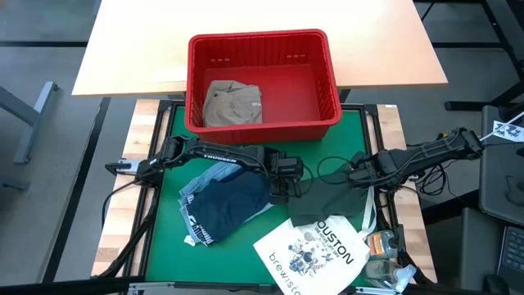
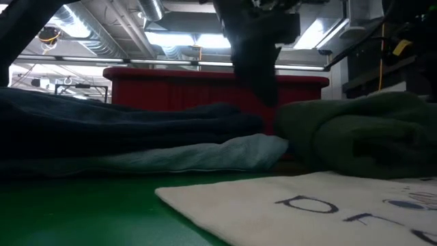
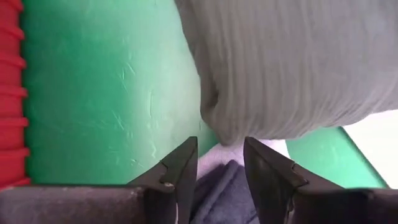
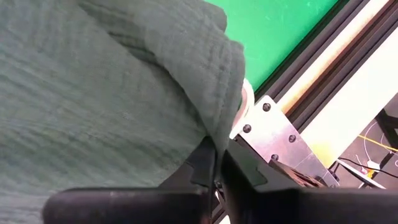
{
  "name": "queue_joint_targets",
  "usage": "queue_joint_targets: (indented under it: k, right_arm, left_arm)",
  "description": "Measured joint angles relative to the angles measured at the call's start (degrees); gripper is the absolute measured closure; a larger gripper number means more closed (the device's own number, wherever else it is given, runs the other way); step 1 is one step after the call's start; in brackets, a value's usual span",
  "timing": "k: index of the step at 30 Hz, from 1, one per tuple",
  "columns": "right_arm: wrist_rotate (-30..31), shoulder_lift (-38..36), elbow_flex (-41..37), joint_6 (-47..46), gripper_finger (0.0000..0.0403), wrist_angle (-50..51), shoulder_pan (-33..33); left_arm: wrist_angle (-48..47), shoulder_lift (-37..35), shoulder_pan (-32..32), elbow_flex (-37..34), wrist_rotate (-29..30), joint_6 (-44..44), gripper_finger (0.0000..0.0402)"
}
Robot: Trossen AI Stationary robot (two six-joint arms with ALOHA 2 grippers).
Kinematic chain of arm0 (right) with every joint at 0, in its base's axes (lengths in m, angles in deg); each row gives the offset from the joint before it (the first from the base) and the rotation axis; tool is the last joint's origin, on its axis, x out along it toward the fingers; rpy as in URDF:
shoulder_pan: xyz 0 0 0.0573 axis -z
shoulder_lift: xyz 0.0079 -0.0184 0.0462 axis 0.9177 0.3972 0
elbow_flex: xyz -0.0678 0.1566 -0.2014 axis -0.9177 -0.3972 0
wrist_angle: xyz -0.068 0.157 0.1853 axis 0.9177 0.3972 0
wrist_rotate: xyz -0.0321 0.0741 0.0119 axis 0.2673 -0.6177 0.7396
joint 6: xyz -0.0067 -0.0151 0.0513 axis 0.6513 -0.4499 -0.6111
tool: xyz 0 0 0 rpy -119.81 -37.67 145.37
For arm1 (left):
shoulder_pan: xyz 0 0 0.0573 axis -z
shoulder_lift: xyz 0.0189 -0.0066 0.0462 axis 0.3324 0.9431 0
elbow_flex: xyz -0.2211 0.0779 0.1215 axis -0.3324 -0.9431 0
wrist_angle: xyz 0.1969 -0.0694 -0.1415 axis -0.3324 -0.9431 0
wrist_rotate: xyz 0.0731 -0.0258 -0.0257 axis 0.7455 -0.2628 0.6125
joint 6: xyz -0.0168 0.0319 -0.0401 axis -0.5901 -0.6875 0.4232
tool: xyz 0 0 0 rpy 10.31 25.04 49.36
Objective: Fold Laundry from Bin
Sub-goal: Fold the dark green polo shirt
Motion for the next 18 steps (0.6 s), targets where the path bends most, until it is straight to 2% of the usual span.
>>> queue_joint_targets:
  k: [4,9,13,18]
  right_arm:
    - [0.0,0.0,-0.02,0.0,0.0348,0.04,-0.01]
    - [1.29,0.0,0.02,0.01,0.0288,-0.13,-0.01]
    - [0.31,-0.02,0.29,1.17,0.0256,-0.15,0.01]
    - [-3.19,-0.06,0.68,1.36,0.0248,0.38,-0.01]
  left_arm:
    - [-0.69,0.0,-0.01,3.12,0.0,-0.88,0.0276]
    - [1.64,0.0,0.21,4.58,-0.39,-0.98,0.0276]
    - [4.7,0.0,0.65,2.32,-0.84,0.41,0.0276]
    - [5.67,0.0,0.96,-1.85,-0.82,1.98,0.0276]
